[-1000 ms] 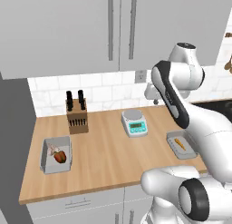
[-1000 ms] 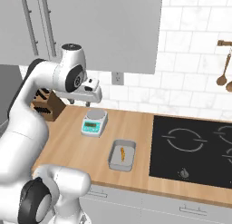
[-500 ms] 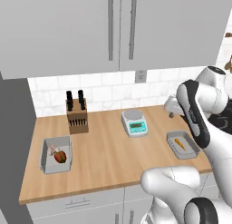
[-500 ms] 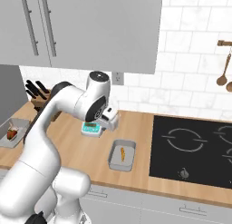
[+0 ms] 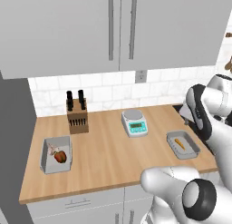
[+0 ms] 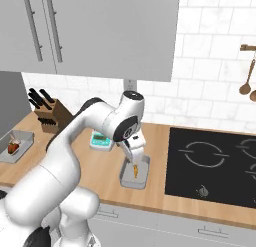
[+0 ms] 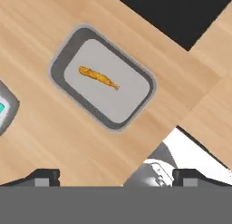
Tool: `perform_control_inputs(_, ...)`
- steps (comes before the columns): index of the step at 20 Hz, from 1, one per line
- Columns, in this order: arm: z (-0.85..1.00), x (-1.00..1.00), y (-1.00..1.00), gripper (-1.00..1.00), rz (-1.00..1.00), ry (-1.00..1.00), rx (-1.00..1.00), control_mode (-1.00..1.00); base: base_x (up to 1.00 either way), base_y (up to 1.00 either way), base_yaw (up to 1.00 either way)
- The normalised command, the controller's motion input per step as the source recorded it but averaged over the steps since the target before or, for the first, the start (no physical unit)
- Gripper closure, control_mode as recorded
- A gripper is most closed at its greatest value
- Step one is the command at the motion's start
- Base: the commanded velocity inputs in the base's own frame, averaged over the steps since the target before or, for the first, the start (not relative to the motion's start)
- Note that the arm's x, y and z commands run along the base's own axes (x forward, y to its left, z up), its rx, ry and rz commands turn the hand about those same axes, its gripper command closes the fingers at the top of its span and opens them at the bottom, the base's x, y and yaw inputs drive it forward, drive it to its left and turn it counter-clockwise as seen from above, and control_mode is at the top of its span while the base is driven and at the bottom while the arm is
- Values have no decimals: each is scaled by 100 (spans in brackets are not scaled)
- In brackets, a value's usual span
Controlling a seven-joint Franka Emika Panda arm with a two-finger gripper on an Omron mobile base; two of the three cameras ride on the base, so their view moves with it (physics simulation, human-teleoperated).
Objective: Take the meat container that has the shrimp and place it on the second highest rack of the freezer. Then take the vegetable container that has the bell pepper and garlic and place it on the highest rack of the freezer.
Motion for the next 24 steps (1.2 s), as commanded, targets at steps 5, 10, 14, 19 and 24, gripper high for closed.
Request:
perform_control_inputs(5, -55, 12, -68, -100, -51, 31, 10, -100, 0, 0, 0)
perform_control_inputs(10, -96, 4, -9, -100, -52, 3, 0, -100, 0, 0, 0)
perform_control_inputs(14, -69, -8, -11, -100, -33, 1, 1, -100, 0, 0, 0)
perform_control_inputs(19, -21, -8, 5, -100, -9, 0, 0, -100, 0, 0, 0)
perform_control_inputs(24, -19, -1, 0, -100, 3, 4, 0, -100, 0, 0, 0)
